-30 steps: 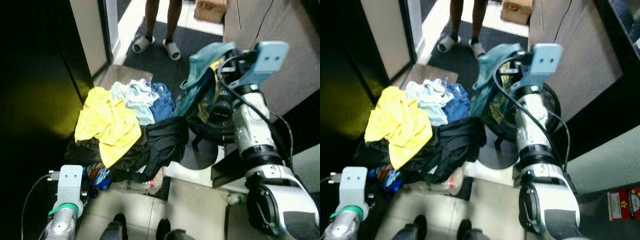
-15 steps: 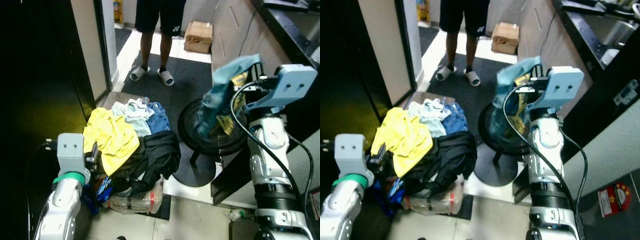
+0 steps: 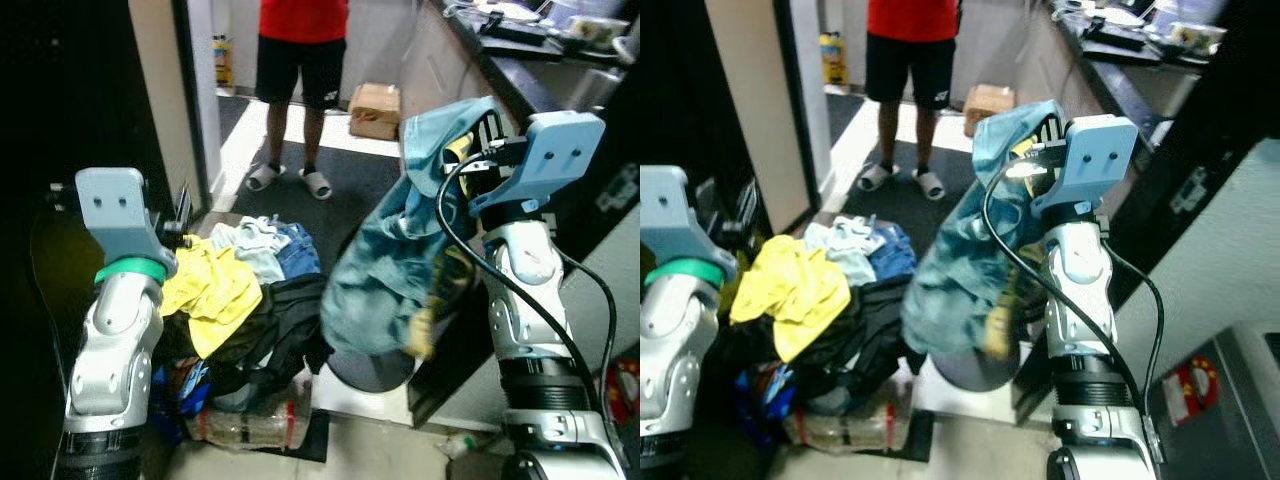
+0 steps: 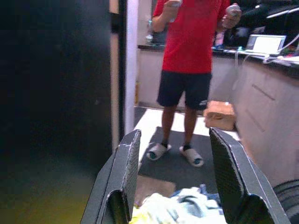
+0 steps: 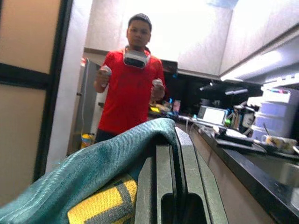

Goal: Clothes washing

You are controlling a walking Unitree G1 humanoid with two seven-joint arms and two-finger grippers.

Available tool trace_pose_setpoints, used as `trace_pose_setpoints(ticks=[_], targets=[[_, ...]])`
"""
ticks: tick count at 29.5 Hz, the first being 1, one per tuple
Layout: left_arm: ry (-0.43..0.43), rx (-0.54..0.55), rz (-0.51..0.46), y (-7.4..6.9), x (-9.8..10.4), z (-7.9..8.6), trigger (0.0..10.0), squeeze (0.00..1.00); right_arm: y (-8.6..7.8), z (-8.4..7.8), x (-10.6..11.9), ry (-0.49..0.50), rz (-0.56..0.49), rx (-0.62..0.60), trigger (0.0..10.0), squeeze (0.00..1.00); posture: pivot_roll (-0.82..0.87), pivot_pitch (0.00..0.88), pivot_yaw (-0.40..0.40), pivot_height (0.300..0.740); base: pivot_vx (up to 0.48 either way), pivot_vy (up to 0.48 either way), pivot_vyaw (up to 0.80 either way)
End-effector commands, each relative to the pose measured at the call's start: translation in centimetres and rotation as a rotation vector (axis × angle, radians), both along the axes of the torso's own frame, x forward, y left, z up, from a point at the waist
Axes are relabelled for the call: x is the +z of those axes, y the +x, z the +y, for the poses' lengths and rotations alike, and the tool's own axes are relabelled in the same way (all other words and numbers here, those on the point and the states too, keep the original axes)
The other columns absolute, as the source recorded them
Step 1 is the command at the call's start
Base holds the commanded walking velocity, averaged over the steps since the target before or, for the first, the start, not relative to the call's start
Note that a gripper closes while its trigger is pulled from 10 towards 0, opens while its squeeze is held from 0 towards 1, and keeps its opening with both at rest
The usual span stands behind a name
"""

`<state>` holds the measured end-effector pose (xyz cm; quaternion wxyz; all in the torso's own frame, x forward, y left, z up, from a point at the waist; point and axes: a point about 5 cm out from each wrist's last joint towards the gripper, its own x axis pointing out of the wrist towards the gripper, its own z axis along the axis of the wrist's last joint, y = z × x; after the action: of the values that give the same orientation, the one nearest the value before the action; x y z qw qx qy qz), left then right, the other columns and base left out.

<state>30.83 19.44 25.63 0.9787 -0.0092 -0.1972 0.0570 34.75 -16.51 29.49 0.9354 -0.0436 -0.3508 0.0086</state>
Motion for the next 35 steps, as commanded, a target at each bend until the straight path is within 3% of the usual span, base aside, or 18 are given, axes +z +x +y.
trace_pose_setpoints(ticks=[1,19,30,35], targets=[[-0.011,-0.002,-0.008,-0.1,0.5,0.0,10.0,0.00,0.1,0.0,0.0,0.012,0.015,0.002,10.0,0.00,0.14,0.000,-0.057,0.740,0.000,0.000,0.00],[-0.011,-0.017,-0.050,-0.2,3.1,-0.4,10.0,0.00,0.0,0.2,1.2,0.064,0.005,0.038,10.0,0.00,0.13,0.002,-0.051,0.740,0.000,0.000,-0.80],[0.034,-0.010,-0.076,-0.6,4.3,-0.4,10.0,0.00,0.2,0.4,1.0,0.096,0.022,0.057,10.0,0.00,0.14,0.000,-0.051,0.740,0.000,0.000,-0.80],[0.085,-0.006,-0.104,-0.8,5.2,-0.5,10.0,0.00,0.2,0.2,1.1,0.166,0.029,0.078,10.0,0.00,0.14,0.000,-0.048,0.740,0.000,0.000,-0.80]])
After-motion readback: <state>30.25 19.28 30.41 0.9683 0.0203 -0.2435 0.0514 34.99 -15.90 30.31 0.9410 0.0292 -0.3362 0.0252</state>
